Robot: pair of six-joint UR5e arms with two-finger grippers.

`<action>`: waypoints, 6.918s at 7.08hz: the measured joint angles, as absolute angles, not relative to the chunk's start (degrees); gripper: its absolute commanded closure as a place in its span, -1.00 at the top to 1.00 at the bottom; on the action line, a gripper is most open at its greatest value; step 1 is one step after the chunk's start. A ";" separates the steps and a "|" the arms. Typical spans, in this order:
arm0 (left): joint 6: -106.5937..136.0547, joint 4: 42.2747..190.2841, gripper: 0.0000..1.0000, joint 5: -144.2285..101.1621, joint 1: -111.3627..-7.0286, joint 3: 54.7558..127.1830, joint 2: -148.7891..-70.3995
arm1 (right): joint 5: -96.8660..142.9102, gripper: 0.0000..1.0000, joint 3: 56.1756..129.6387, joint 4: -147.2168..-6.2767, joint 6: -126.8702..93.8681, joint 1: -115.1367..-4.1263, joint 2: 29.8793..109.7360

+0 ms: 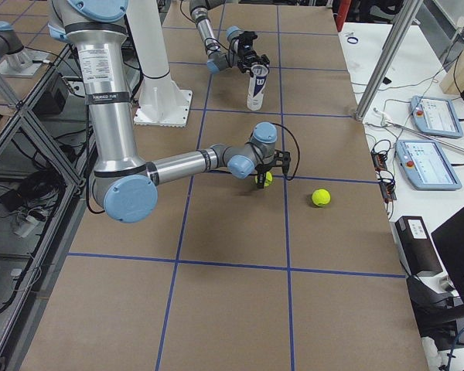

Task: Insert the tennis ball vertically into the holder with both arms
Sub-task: 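Carry the ball with the right gripper over the can's opening, then lower the ball into the can and open the right gripper, then move the right gripper back toward the second yellow ball, then lower the right gripper and grasp the second yellow ball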

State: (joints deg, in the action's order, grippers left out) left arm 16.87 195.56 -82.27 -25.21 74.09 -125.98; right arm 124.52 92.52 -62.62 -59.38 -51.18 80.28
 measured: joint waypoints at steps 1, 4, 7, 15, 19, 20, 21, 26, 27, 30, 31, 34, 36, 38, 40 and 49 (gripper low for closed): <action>16.85 195.61 0.55 -82.27 -24.81 73.92 -126.04 | 126.30 -1.00 94.49 -67.83 -59.69 -52.83 76.90; 16.77 195.91 0.54 -81.96 -23.94 73.61 -126.19 | 127.56 -1.00 102.29 -84.17 -64.75 -53.48 65.86; 16.56 197.28 0.53 -81.07 -23.49 73.17 -126.14 | 127.43 -1.00 105.69 -86.36 -81.32 -49.10 56.55; 16.26 200.76 0.53 -79.75 -21.50 70.75 -126.06 | 123.54 -1.00 106.69 -87.70 -92.11 -40.29 47.42; 16.26 200.92 0.54 -79.72 -21.36 70.75 -126.09 | 121.78 -0.91 106.70 -87.74 -92.20 -37.57 47.48; 16.26 200.92 0.55 -79.72 -21.36 70.75 -126.09 | 121.67 -0.81 106.70 -87.74 -92.20 -37.11 47.55; 16.26 200.92 0.56 -79.72 -21.36 70.75 -126.08 | 121.60 -0.75 106.70 -87.76 -92.20 -36.68 47.67; 16.26 200.92 0.63 -79.37 -21.27 70.67 -126.01 | 121.52 -0.16 106.70 -87.72 -92.20 -35.71 48.02; 16.26 200.92 0.65 -79.27 -21.27 70.66 -126.00 | 121.51 -0.16 106.70 -87.72 -92.20 -35.55 48.06; 16.28 200.92 0.67 -79.03 -21.27 70.67 -126.03 | 121.52 0.31 106.77 -87.71 -92.20 -35.40 48.08; 16.32 200.92 0.68 -79.02 -21.27 70.67 -126.03 | 121.47 0.96 106.78 -87.72 -92.20 -35.33 48.08; 16.35 200.92 0.69 -79.02 -21.27 70.66 -126.04 | 120.61 0.98 106.99 -87.72 -92.20 -35.04 48.16; 16.35 200.92 0.73 -79.02 -21.27 70.66 -126.02 | 120.51 0.98 107.46 -87.74 -92.14 -35.04 48.29; 16.35 200.92 0.74 -79.01 -21.27 70.67 -125.96 | 120.54 0.98 108.13 -87.75 -92.11 -35.35 48.55; 16.35 200.92 0.73 -78.99 -21.27 70.70 -125.89 | 120.96 0.98 109.65 -87.95 -91.96 -37.52 51.01; 16.35 200.92 0.74 -78.93 -21.27 70.93 -126.14 | 120.08 0.96 63.80 -71.16 -50.52 -65.23 52.89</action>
State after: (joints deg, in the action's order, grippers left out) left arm 16.35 200.92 -78.93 -21.27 70.93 -126.14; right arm 120.08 63.80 -71.16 -50.52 -65.23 52.89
